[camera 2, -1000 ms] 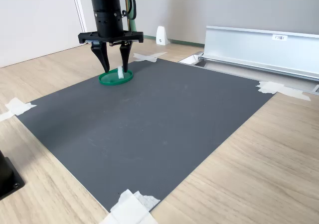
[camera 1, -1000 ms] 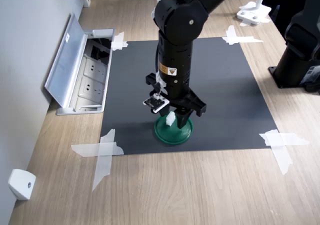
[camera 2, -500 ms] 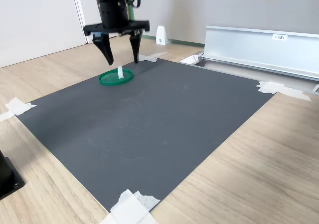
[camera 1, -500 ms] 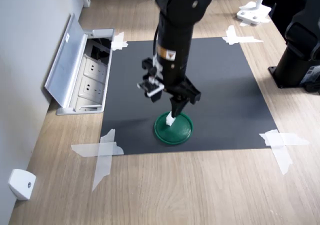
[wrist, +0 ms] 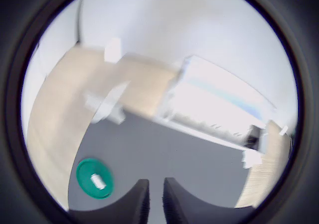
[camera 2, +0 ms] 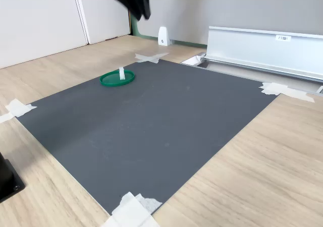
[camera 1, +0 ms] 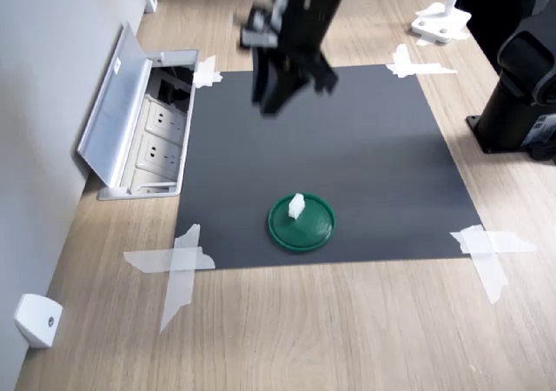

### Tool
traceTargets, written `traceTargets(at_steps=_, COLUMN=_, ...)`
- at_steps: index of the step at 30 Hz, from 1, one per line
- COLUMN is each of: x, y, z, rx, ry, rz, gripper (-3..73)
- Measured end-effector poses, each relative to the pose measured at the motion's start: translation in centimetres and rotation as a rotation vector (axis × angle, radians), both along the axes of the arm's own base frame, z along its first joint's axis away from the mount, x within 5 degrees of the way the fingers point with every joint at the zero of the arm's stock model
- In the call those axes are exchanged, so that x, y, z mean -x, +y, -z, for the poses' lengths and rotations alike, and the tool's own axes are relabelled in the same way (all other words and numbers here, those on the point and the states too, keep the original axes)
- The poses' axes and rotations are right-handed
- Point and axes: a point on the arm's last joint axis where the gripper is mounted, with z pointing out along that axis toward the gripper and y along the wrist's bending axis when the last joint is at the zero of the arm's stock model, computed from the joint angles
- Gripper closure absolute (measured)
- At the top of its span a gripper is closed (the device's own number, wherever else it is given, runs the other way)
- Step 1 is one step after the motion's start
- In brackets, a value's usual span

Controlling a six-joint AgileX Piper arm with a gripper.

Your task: Grasp a white terminal and put it on the green lid.

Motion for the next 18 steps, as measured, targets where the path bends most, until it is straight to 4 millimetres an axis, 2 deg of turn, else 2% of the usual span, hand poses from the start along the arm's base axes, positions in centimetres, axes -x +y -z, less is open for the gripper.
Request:
traceTargets(at_steps=4, x=3.4, y=-2.4, z=-2.5, rx=0.026, ry=-0.18, rz=0.079, gripper=67.9)
traceTargets(at_steps=9, x=8.6, y=-4.0, z=-3.9, rx=0.043, ry=-0.4, rz=0.146, gripper=69.9)
traceTargets(at_steps=12, x=12.1, y=-4.0, z=-3.4, rx=0.02, ry=-0.48, rz=0.167, gripper=70.0)
traceTargets(at_steps=18, x=18.7, y=-3.7, z=0.1, rx=-0.064, ry=-0.577, rz=0.216, gripper=70.0)
